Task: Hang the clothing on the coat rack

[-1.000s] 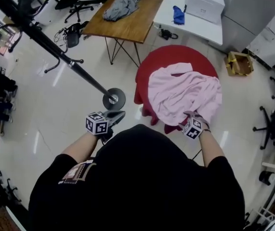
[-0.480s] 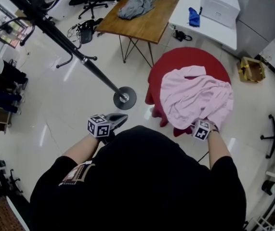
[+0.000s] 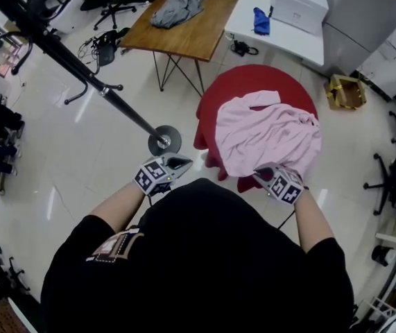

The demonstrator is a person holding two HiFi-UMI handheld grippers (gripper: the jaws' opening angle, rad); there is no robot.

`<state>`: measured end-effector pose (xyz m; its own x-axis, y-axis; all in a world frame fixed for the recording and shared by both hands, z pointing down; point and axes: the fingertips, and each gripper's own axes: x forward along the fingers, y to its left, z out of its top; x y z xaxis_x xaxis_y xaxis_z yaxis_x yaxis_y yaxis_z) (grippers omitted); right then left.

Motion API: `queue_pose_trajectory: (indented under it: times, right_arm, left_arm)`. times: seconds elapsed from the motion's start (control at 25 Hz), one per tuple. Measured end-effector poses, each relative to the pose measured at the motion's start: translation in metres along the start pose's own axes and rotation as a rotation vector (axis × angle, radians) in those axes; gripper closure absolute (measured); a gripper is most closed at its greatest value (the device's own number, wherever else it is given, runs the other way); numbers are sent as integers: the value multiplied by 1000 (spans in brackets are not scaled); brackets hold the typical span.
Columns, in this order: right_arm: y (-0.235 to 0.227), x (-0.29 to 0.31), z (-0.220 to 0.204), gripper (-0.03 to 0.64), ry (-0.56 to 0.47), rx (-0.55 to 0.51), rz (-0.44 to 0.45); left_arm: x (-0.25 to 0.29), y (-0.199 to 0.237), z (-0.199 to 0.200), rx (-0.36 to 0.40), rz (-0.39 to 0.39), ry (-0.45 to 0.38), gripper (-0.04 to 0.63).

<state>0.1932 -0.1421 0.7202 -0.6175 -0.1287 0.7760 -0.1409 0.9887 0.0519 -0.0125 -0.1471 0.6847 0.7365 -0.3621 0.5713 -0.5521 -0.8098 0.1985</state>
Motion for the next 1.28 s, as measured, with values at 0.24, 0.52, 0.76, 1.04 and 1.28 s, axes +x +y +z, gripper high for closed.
queue_pose_trajectory:
  times: [0.24, 0.52, 0.76, 1.04, 1.28]
  right_arm:
    - [-12, -51, 54, 600, -124, 56, -83]
    - [-18, -99, 99, 600, -232, 99, -148]
    - [-10, -130, 119, 600, -288, 75, -165]
    - [-33, -191, 110, 601, -398, 91, -250]
    - [-55, -256, 120, 600, -564, 45, -335]
  left_arm:
    - [62, -29, 24, 442, -86, 117, 549]
    - [119, -31, 35, 599, 31, 153, 284]
    - [138, -31, 66, 628, 108, 49, 285]
    - [104, -46, 131, 569, 5, -116, 581]
    - [31, -64, 234, 504, 84, -297, 583]
